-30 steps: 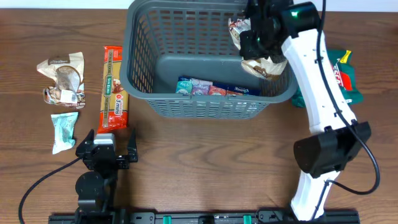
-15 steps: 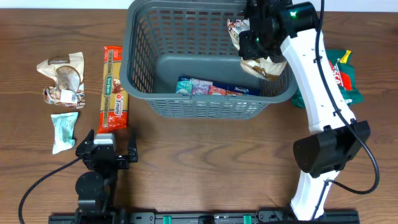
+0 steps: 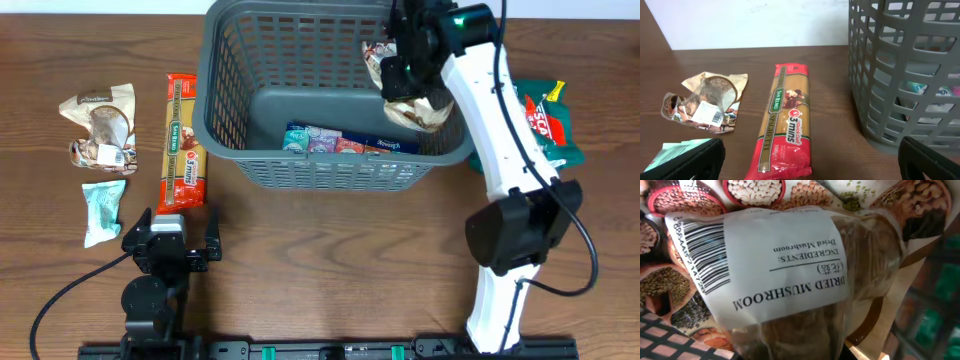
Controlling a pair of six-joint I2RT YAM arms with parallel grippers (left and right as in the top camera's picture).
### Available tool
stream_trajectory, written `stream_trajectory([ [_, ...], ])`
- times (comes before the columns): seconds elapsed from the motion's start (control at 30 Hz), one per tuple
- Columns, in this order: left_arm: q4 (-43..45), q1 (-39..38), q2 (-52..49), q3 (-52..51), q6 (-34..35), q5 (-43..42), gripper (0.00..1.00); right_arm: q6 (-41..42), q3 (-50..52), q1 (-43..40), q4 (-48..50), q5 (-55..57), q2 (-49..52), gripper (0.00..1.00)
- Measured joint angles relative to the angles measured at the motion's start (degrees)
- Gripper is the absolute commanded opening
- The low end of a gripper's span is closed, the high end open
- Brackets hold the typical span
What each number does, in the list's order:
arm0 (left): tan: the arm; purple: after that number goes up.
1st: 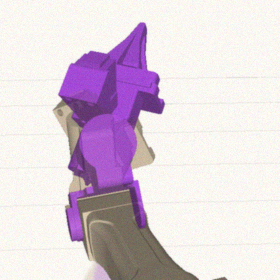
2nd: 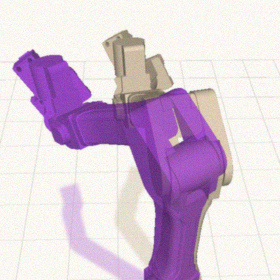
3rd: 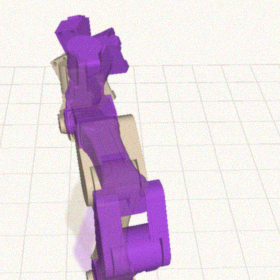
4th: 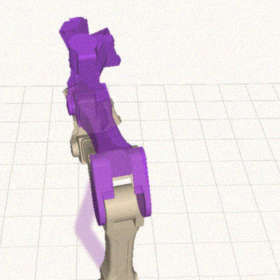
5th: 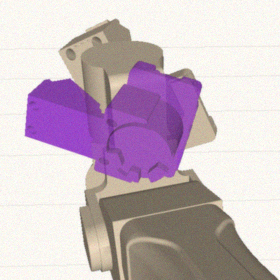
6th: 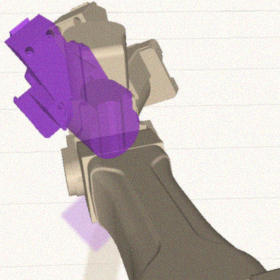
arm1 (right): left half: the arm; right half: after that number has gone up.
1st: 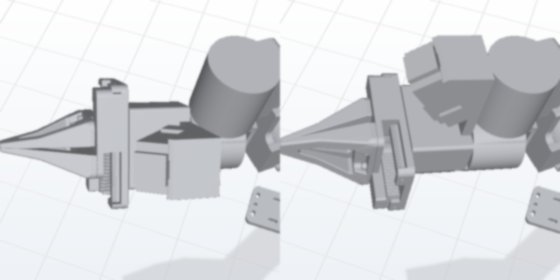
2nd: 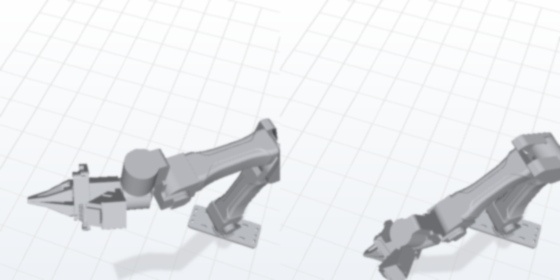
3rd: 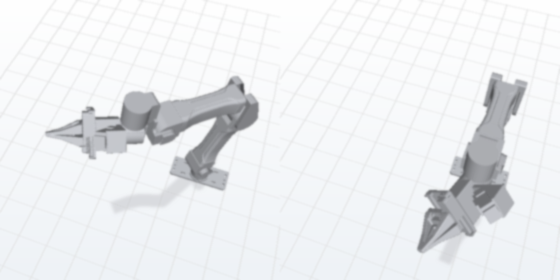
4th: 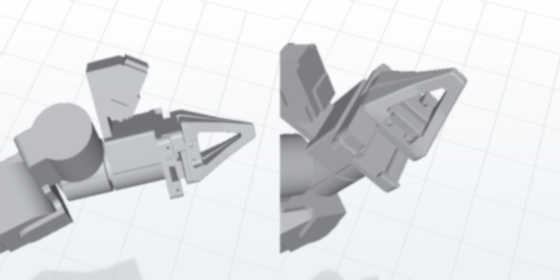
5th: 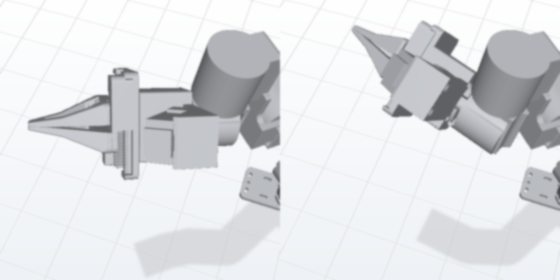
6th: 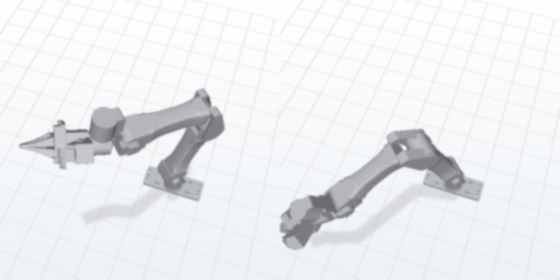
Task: Pack container
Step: 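Lower the mushroom bag into the basket and release it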
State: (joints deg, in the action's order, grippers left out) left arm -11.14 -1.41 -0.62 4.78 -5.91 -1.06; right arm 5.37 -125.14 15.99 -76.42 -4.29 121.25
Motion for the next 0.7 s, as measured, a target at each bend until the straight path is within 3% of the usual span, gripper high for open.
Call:
stream_trajectory([
  [0.1, 0.00, 0.00, 0.00, 0.00, 0.00, 0.00, 0.99, 0.00, 0.02, 0.33, 0.44, 0.00, 0.63, 0.02],
  [0.17, 0.00, 0.00, 0.00, 0.00, 0.00, 0.00, 0.99, 0.04, 0.00, 0.39, 0.81, -0.02, 0.66, 0.42],
  [0.2, 0.00, 0.00, 0.00, 0.00, 0.00, 0.00, 0.99, -0.22, 0.00, 0.39, 0.85, -0.11, 0.66, 0.52],
  [0.23, 0.00, 0.00, 0.00, 0.00, 0.00, 0.00, 0.99, -0.20, 0.00, 0.37, 0.83, -0.02, 0.66, 0.56],
  [0.7, 0.00, 0.00, 0.00, 0.00, 0.00, 0.00, 0.99, -1.53, 0.00, 0.37, 0.83, -1.79, 0.66, 0.50],
])
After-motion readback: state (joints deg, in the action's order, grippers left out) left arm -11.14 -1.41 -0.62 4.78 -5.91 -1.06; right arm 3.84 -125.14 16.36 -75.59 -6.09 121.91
